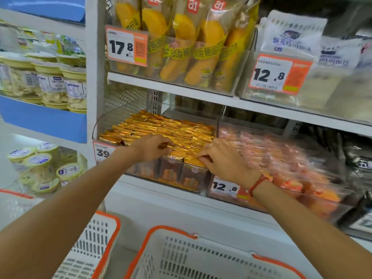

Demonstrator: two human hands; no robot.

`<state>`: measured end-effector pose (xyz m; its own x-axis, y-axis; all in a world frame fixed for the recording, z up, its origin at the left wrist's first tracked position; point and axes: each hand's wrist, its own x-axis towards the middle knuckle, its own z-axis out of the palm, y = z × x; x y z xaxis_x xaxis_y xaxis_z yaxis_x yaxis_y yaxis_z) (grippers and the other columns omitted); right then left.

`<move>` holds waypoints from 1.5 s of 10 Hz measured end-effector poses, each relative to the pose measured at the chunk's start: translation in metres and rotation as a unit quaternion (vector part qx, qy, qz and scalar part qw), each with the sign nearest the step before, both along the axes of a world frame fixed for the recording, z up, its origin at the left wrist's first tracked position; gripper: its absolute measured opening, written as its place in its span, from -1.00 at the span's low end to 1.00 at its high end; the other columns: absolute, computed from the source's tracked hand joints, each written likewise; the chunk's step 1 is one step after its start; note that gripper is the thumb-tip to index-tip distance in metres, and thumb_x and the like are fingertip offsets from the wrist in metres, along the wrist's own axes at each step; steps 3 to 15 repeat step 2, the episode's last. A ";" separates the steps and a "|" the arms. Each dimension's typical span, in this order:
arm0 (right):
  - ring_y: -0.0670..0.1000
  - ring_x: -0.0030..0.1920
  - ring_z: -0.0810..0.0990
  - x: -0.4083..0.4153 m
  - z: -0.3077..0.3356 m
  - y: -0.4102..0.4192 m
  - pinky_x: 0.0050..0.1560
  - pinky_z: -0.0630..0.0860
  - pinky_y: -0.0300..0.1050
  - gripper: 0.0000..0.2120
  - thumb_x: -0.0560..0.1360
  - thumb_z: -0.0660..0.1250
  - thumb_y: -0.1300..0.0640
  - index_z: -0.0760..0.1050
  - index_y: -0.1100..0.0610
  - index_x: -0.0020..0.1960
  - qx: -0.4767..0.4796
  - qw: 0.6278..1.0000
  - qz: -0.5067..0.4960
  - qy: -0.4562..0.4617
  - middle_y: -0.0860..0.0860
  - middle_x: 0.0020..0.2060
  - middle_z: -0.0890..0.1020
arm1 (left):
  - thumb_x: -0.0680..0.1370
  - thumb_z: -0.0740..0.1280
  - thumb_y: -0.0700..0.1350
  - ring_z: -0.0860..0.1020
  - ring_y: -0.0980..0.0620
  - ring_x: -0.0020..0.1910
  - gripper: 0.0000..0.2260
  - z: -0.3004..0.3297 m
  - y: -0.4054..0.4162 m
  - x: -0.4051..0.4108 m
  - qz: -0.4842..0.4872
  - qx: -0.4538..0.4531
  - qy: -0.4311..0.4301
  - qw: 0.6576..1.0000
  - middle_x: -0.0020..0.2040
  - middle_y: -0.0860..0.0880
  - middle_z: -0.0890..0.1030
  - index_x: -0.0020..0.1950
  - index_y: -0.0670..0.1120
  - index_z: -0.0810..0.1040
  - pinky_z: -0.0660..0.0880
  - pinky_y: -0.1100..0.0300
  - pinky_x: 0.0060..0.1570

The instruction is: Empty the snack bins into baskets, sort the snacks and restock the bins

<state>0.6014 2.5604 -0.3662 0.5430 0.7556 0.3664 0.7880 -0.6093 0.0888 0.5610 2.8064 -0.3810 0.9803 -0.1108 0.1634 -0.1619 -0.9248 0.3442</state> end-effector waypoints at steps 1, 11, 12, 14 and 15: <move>-0.02 0.25 0.47 -0.038 0.005 -0.023 0.35 0.38 0.04 -0.74 0.57 0.31 0.02 0.57 -0.07 0.24 0.080 0.997 -0.011 -0.015 -0.05 0.24 0.57 | 0.63 0.23 0.01 0.34 -0.03 0.42 -0.62 0.027 -0.017 -0.036 0.042 0.017 -0.053 0.998 0.44 -0.01 0.41 0.45 0.00 0.38 0.32 0.02 0.35; -0.15 -0.05 0.53 -0.104 -0.001 -0.118 0.01 0.44 -0.24 -0.82 0.54 0.29 -0.06 0.58 -0.22 0.11 0.251 0.964 -0.090 0.024 -0.18 0.12 0.62 | 0.59 0.16 0.19 0.48 0.28 0.11 -0.72 0.028 -0.039 -0.129 0.035 0.006 -0.104 0.994 0.17 0.31 0.50 0.27 0.24 0.46 0.40 0.35 0.02; -0.15 -0.05 0.53 -0.104 -0.001 -0.118 0.01 0.44 -0.24 -0.82 0.54 0.29 -0.06 0.58 -0.22 0.11 0.251 0.964 -0.090 0.024 -0.18 0.12 0.62 | 0.59 0.16 0.19 0.48 0.28 0.11 -0.72 0.028 -0.039 -0.129 0.035 0.006 -0.104 0.994 0.17 0.31 0.50 0.27 0.24 0.46 0.40 0.35 0.02; -0.15 -0.05 0.53 -0.104 -0.001 -0.118 0.01 0.44 -0.24 -0.82 0.54 0.29 -0.06 0.58 -0.22 0.11 0.251 0.964 -0.090 0.024 -0.18 0.12 0.62 | 0.59 0.16 0.19 0.48 0.28 0.11 -0.72 0.028 -0.039 -0.129 0.035 0.006 -0.104 0.994 0.17 0.31 0.50 0.27 0.24 0.46 0.40 0.35 0.02; -0.15 -0.05 0.53 -0.104 -0.001 -0.118 0.01 0.44 -0.24 -0.82 0.54 0.29 -0.06 0.58 -0.22 0.11 0.251 0.964 -0.090 0.024 -0.18 0.12 0.62 | 0.59 0.16 0.19 0.48 0.28 0.11 -0.72 0.028 -0.039 -0.129 0.035 0.006 -0.104 0.994 0.17 0.31 0.50 0.27 0.24 0.46 0.40 0.35 0.02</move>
